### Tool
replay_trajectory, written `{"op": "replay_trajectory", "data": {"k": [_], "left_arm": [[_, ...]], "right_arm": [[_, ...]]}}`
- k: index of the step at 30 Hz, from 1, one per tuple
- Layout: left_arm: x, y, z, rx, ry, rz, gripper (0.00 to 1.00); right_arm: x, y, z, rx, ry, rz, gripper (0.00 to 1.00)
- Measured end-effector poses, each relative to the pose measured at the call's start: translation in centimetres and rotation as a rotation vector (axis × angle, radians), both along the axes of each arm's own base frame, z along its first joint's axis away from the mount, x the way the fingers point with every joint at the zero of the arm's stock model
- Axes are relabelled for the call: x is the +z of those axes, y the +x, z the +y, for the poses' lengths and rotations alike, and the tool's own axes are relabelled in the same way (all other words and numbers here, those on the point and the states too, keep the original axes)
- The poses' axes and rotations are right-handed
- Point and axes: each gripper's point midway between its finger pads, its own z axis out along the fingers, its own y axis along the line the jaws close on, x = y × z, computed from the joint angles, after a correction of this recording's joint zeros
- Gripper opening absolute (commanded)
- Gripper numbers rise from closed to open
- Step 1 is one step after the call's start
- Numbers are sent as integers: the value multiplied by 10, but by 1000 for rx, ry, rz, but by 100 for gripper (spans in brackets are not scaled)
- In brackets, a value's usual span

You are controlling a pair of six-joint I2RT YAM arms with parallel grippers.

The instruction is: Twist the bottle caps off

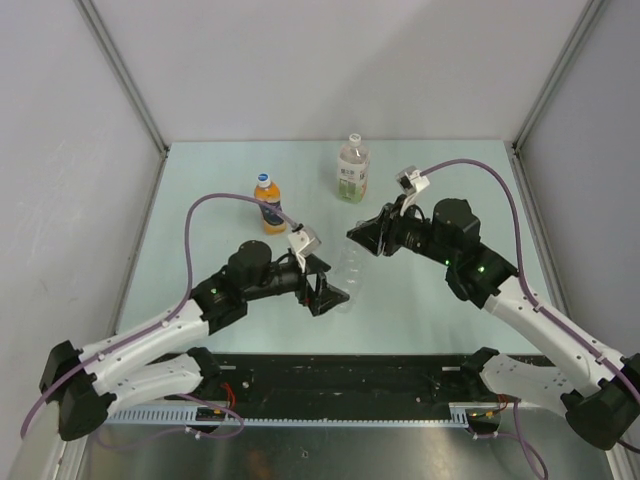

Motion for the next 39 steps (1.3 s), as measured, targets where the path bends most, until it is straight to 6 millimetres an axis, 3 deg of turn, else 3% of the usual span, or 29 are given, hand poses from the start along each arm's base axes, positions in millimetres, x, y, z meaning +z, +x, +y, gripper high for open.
{"op": "replay_trajectory", "data": {"k": [7,15,19,23,29,39], "left_arm": [[20,12,17,117,-28,-61,99],[43,17,35,205,-73,-124,99],[39,18,36,215,-58,-116,99],[31,19,35,215,-37,-102,99],[20,20,34,213,-6,-80,99],[6,22,30,208,32,-53,100]], "right_arm": [[-20,15,-17,-107,-108,-12,0],[-34,47,-52,-323,-246,-81,0],[-48,65,-72,-420,-303,-99,0],[-65,86,-106,-541,-338,-64,0],[-63,114,-161,-718,-300,-43,0],[-51,122,-179,-784,-260,-151,0]]}}
